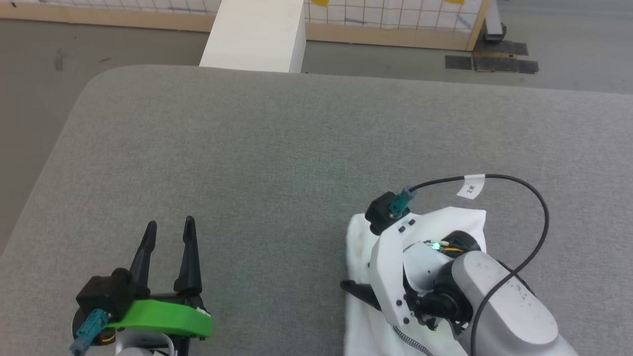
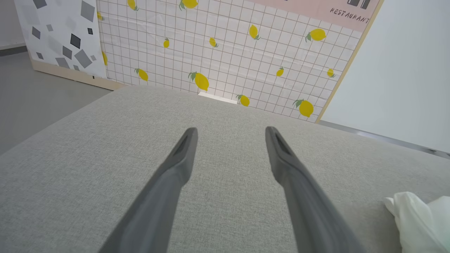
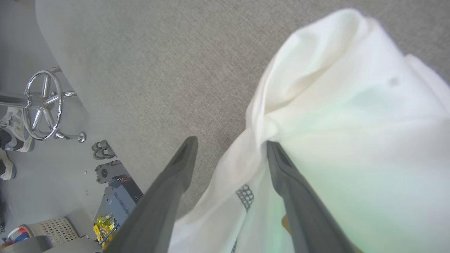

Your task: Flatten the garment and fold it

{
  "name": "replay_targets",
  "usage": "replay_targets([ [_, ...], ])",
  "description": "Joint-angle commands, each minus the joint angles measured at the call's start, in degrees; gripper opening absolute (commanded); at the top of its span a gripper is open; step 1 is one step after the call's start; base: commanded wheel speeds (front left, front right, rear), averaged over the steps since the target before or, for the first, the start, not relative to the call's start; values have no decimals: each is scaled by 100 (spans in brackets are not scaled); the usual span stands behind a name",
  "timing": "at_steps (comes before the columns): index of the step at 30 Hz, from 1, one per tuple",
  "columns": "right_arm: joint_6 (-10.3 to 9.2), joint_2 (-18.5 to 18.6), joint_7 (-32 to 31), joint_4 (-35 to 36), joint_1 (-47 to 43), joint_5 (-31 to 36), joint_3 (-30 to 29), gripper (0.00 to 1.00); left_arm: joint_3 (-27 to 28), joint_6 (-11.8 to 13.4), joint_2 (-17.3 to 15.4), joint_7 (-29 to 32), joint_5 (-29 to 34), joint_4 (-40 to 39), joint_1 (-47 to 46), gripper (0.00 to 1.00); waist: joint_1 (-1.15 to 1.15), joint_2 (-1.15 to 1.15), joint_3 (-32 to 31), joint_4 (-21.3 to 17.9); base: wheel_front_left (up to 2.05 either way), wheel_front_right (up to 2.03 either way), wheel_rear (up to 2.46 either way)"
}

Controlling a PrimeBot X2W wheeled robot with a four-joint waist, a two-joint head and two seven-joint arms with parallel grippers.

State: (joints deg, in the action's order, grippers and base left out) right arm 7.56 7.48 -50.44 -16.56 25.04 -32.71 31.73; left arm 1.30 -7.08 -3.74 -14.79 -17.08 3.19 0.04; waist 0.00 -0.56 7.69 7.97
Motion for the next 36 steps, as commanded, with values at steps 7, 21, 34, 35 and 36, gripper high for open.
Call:
replay_targets([
  [7,-8,282,617,895,101,-312,-433,100,31,-40,-76,-21,-34,29,148,100,0,55,-351,-370,0,0,0],
  [21,-8,561,1436,1338,-946,1,-1975,100,49,-40,-59,-21,49,15,220,100,0,55,-525,-758,0,0,0],
  [34,-8,227,291,1191,-1583,1166,-2225,100,-42,-40,-18,-21,41,-3,162,100,0,55,-144,-623,0,0,0],
  [35,-8,157,240,1143,-1574,1291,-2212,100,-58,-40,-13,-21,33,5,143,100,0,55,-107,-595,0,0,0],
  [36,-8,119,199,1100,-1567,1389,-2188,100,-75,-40,-11,-21,28,10,125,100,0,55,-75,-570,0,0,0],
])
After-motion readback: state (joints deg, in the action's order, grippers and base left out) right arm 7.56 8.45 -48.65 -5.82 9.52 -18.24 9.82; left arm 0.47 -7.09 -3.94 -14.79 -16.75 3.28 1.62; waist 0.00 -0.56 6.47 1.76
